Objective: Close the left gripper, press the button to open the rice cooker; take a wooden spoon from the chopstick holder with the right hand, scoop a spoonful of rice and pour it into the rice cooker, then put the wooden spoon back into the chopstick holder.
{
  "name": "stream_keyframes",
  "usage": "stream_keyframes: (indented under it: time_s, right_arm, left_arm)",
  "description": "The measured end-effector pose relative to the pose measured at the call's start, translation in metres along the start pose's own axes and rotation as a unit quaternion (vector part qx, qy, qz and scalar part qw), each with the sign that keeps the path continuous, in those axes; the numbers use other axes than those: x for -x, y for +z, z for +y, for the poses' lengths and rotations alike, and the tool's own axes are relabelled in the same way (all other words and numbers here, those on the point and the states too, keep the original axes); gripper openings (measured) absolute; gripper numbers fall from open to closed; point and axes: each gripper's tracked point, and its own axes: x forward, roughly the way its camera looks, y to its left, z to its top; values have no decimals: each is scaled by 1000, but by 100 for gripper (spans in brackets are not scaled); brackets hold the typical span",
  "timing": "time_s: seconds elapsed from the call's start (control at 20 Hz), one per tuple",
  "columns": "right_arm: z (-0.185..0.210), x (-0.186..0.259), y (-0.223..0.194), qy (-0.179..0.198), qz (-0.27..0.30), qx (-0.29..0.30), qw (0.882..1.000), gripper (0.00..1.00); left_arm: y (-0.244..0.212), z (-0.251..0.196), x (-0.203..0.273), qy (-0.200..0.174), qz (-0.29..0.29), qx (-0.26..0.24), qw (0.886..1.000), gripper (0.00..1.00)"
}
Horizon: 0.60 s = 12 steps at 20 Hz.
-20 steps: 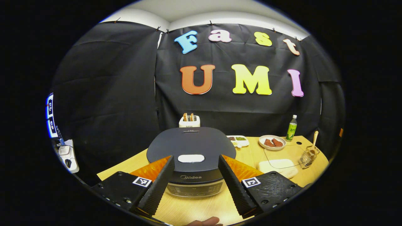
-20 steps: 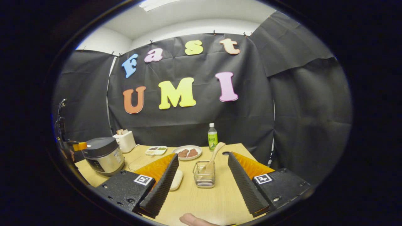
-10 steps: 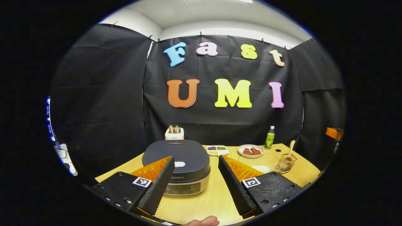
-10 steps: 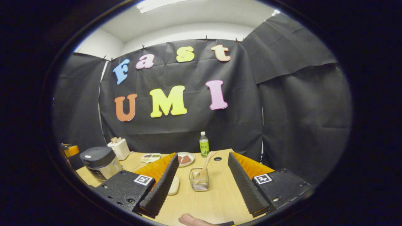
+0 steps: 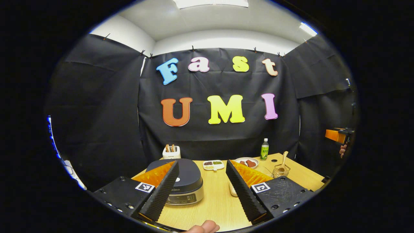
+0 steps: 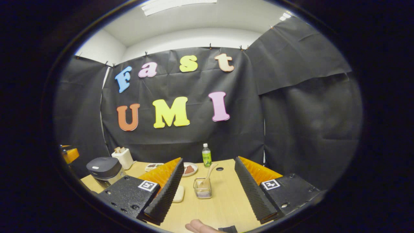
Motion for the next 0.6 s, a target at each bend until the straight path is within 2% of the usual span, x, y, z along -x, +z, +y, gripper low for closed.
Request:
stream_keyframes:
  time_s: [0.15,0.3,0.4,0.45,0.6]
  right_arm:
    - [8,7,3,11,-7,4,1000,97]
    - [8,10,-1,16,-6,18,1000,100]
    - [8,10,-3,18,-6,28,999,96]
    - [10,10,-6,23,-1,32,999,100]
    - [12,7,-9,32,6,43,999,100]
  left_arm:
    - [1,-11,5,-6,-4,1,1000,93]
    - [-5,-18,6,-7,6,-7,1000,93]
    - [-6,-20,5,-6,8,-10,1000,93]
    - [-5,-23,5,-8,6,-10,1000,93]
    - [-4,-25,5,-7,2,-1,1000,93]
